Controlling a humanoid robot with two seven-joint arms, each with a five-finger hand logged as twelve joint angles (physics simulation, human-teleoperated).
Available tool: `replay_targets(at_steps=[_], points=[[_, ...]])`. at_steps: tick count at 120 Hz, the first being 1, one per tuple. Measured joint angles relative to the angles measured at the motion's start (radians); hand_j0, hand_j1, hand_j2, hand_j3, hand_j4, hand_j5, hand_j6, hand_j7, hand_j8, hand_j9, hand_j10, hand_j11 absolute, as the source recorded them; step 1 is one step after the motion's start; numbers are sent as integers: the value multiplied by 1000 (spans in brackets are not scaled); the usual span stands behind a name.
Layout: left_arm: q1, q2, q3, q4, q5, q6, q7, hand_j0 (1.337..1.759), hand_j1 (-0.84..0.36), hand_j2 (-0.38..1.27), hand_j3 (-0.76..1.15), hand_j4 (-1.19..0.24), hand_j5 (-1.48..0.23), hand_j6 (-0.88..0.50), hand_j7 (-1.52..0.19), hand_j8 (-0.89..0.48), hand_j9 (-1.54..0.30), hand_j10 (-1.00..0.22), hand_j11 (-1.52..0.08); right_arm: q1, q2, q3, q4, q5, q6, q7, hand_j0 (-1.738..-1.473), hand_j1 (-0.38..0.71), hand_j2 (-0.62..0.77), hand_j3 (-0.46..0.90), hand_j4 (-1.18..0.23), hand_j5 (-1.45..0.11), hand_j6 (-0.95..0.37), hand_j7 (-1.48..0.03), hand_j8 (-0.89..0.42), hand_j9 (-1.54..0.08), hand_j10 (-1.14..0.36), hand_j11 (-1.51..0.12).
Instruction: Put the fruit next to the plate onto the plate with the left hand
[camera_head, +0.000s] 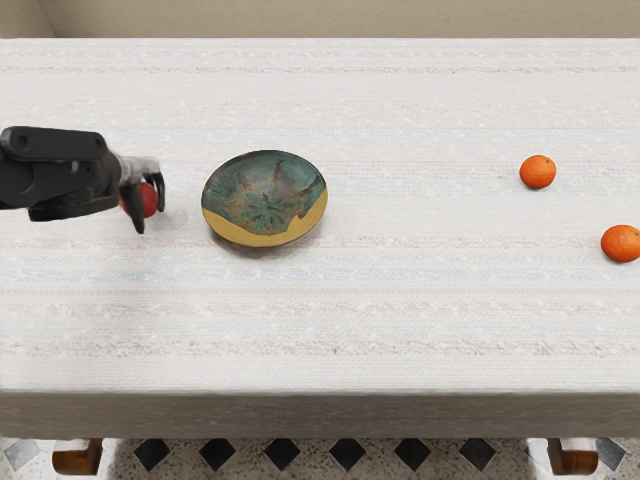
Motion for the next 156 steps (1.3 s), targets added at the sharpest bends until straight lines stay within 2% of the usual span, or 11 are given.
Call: replay_targets(at_steps=[23,41,54,68,100,137,156], points=[[-87,58,-12,-1,-30,-93,-1,1643,-323,218,8,-852,-1038,-409,-1093,-370,-1129,-662,-1202,0,0,0,0,0,0,0,-1658,-318,-5,0,-26,-34,-26,-34,-26,-34,-26,-34],[-161,84,-37,-31,-79,-156,0,1640,-373,179,4,-857,-1034,-428,-1094,-363,-1136,-682,-1215,0,0,0,0,0,0,0,-1658,-318,-5,0,-26,-34,-26,-34,-26,-34,-26,-34],[-201,82,-60,-60,-112,-190,-1,1639,-406,226,2,-865,-1071,-463,-1139,-407,-1168,-738,-1223,0,0,0,0,0,0,0,-1658,-318,-5,0,-26,-34,-26,-34,-26,-34,-26,-34],[-240,68,-80,-104,-140,-213,0,1639,-416,315,1,-859,-1105,-411,-1165,-381,-1185,-767,-1220,0,0,0,0,0,0,0,-1658,-318,-5,0,-26,-34,-26,-34,-26,-34,-26,-34],[-223,-30,-184,-120,-158,-228,1,1639,-408,304,0,-825,-1209,-382,-1219,-373,-1197,-786,-1222,0,0,0,0,0,0,0,-1658,-318,-5,0,-26,-34,-26,-34,-26,-34,-26,-34],[-141,-129,-279,-35,-146,-201,3,1645,-405,304,0,-844,-1201,-388,-1207,-384,-1177,-796,-1198,0,0,0,0,0,0,0,-1658,-318,-5,0,-26,-34,-26,-34,-26,-34,-26,-34],[-129,-131,-290,-8,-144,-164,2,1647,-400,288,0,-848,-1192,-393,-1204,-395,-1170,-807,-1188,0,0,0,0,0,0,0,-1658,-318,-5,0,-26,-34,-27,-34,-27,-34,-26,-34]])
